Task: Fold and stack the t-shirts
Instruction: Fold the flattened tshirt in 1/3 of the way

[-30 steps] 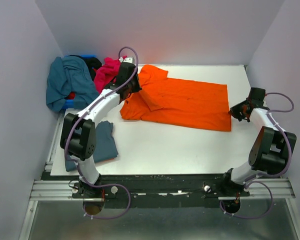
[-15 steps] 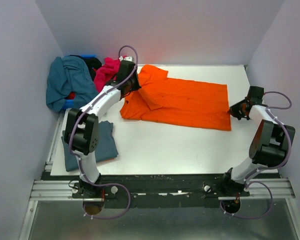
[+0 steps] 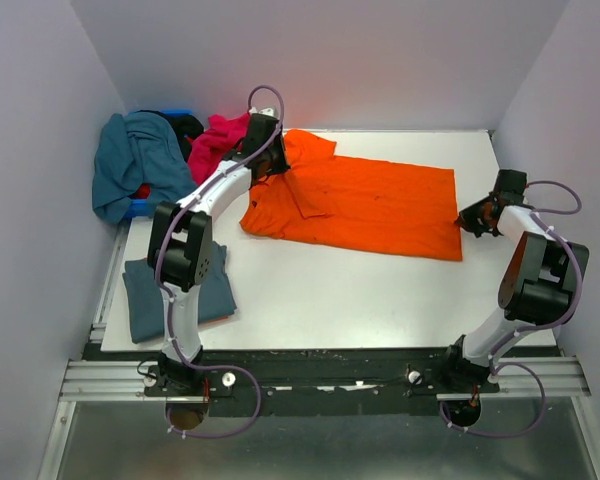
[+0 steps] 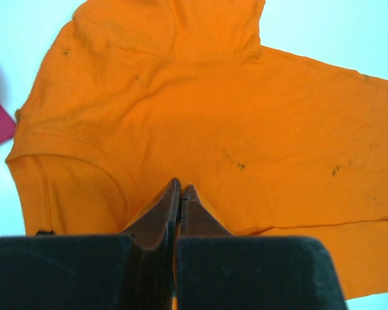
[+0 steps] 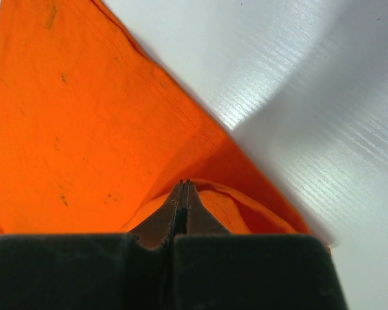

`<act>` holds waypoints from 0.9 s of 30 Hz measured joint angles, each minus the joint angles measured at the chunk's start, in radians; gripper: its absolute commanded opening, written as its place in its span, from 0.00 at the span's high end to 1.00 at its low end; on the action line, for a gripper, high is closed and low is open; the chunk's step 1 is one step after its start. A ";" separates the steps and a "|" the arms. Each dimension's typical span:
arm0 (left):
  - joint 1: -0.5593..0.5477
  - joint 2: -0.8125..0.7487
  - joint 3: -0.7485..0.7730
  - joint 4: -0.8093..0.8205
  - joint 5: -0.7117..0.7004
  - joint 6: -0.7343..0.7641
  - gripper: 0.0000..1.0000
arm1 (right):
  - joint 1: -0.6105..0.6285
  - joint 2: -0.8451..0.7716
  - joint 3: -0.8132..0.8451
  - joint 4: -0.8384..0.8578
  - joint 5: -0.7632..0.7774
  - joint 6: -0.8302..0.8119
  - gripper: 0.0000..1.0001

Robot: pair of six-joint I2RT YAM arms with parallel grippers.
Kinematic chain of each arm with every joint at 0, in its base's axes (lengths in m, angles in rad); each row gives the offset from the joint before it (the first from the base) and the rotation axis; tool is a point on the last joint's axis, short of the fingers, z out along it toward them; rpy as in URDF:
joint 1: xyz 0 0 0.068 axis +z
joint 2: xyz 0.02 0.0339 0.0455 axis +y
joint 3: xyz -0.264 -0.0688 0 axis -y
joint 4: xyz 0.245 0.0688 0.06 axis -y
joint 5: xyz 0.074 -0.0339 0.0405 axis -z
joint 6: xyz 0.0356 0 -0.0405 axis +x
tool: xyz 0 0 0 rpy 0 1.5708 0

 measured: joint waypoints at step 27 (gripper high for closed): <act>0.011 0.179 0.198 0.002 0.092 0.005 0.30 | 0.000 -0.031 -0.005 0.001 0.009 -0.023 0.58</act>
